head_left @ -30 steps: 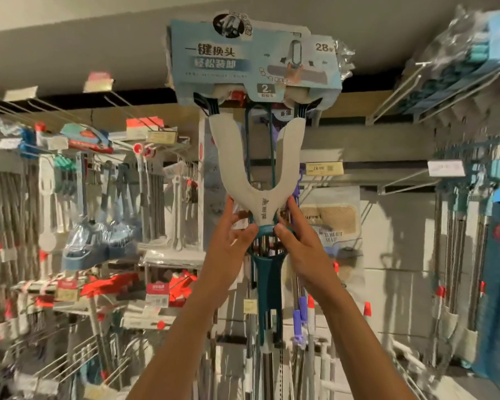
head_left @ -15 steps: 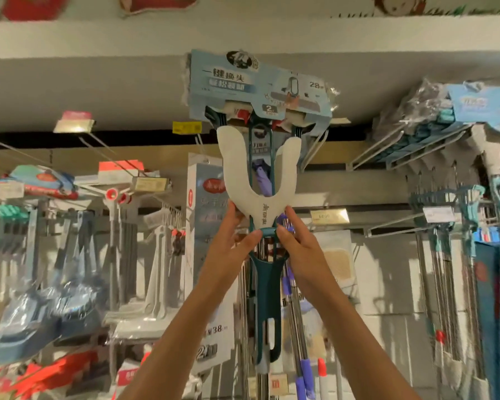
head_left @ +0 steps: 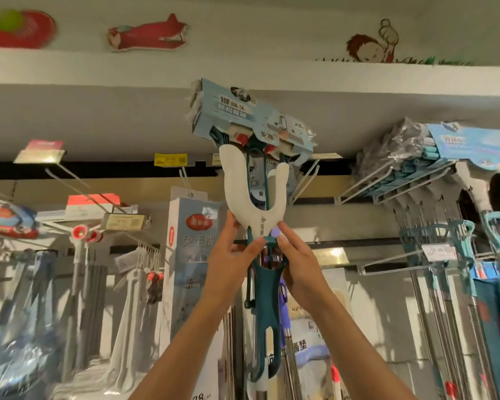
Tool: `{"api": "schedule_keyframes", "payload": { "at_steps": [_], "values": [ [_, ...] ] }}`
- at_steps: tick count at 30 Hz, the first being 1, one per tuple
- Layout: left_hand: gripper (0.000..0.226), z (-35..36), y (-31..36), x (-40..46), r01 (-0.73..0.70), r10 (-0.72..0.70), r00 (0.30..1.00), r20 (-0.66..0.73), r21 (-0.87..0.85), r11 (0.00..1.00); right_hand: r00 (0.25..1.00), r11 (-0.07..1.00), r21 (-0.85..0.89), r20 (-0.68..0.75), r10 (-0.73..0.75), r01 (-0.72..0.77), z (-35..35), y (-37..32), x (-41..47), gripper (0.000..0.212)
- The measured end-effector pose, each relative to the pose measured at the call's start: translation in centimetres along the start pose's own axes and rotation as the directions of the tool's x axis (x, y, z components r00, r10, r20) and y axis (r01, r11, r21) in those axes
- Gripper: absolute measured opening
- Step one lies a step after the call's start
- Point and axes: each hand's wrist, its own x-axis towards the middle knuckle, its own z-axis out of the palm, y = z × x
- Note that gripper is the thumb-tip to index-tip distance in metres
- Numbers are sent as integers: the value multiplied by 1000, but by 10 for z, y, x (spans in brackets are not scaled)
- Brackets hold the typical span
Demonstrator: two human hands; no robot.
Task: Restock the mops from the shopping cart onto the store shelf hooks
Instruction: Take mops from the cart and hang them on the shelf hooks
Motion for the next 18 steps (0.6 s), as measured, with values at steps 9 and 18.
{"api": "schedule_keyframes", "payload": {
  "at_steps": [9, 18],
  "values": [
    [83, 28, -25, 33, 5, 0, 999, -44, 106, 994, 998, 994, 98, 45, 50, -54, -23, 7, 45, 37],
    [101, 52, -60, 45, -21, 33, 995, -90, 135, 991, 993, 978, 187, 90, 76, -92, -50, 27, 72, 35]
  ]
}}
